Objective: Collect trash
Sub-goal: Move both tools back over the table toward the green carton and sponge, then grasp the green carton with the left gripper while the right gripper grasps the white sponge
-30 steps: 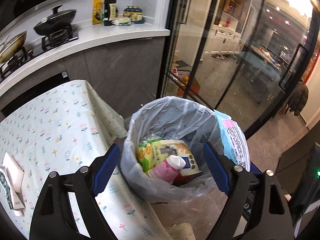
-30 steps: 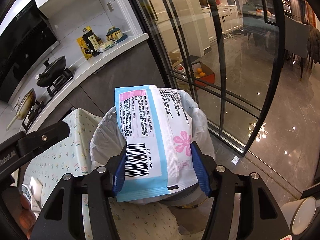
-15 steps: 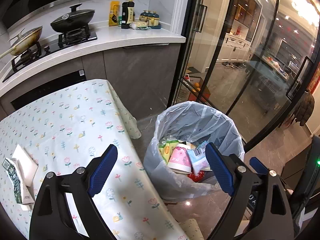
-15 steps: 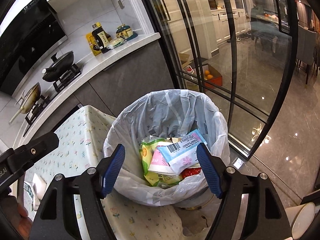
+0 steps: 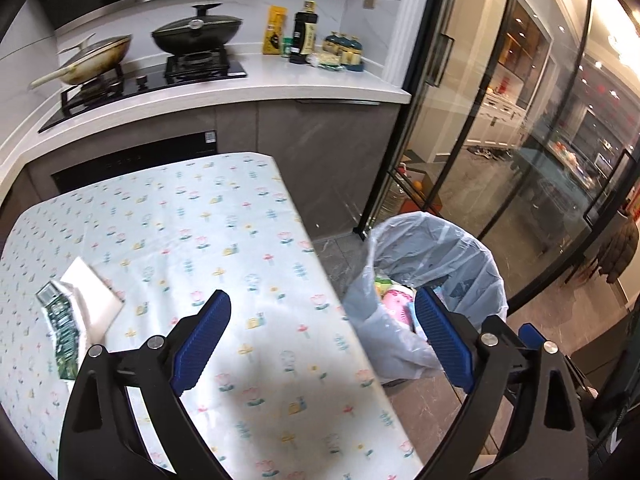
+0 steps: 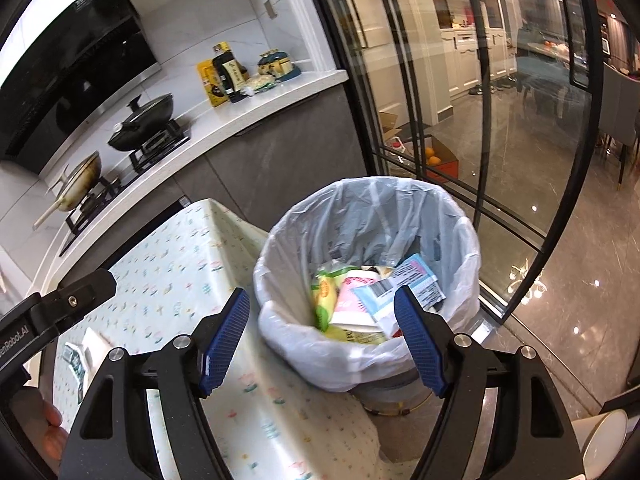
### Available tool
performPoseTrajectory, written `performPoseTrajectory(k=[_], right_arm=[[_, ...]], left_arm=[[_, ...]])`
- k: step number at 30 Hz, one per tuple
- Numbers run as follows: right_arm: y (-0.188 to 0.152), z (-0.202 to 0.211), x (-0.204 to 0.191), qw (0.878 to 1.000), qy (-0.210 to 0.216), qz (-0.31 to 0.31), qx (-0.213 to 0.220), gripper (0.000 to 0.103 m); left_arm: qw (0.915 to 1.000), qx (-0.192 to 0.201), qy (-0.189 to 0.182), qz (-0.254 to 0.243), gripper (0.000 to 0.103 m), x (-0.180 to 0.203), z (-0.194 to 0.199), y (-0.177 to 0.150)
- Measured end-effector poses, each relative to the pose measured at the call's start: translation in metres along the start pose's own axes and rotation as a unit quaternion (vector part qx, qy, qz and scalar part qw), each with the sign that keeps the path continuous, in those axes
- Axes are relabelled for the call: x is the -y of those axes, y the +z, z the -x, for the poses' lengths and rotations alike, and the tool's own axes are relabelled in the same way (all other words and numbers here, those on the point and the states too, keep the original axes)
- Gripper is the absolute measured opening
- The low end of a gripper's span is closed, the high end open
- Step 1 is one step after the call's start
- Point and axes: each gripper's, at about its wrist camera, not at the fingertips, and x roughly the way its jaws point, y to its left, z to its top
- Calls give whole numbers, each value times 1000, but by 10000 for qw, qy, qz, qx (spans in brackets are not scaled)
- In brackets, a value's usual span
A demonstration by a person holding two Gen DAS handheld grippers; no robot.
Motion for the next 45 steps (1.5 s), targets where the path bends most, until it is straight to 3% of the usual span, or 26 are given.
performPoseTrajectory(k=[26,35,45], right_arm=[[-53,28,-123,9953,411,854,-186,72],[-70,30,-164,9919,506,1131,-268,72],[-86,14,-195,9883,576,1329,-470,72]], left_arm=[[9947,183,537,861,90,-137,59,-39],[9908,130,716,1143,91,-179,63,-54],[9834,-197,991,1506,92,-230,45,-78]])
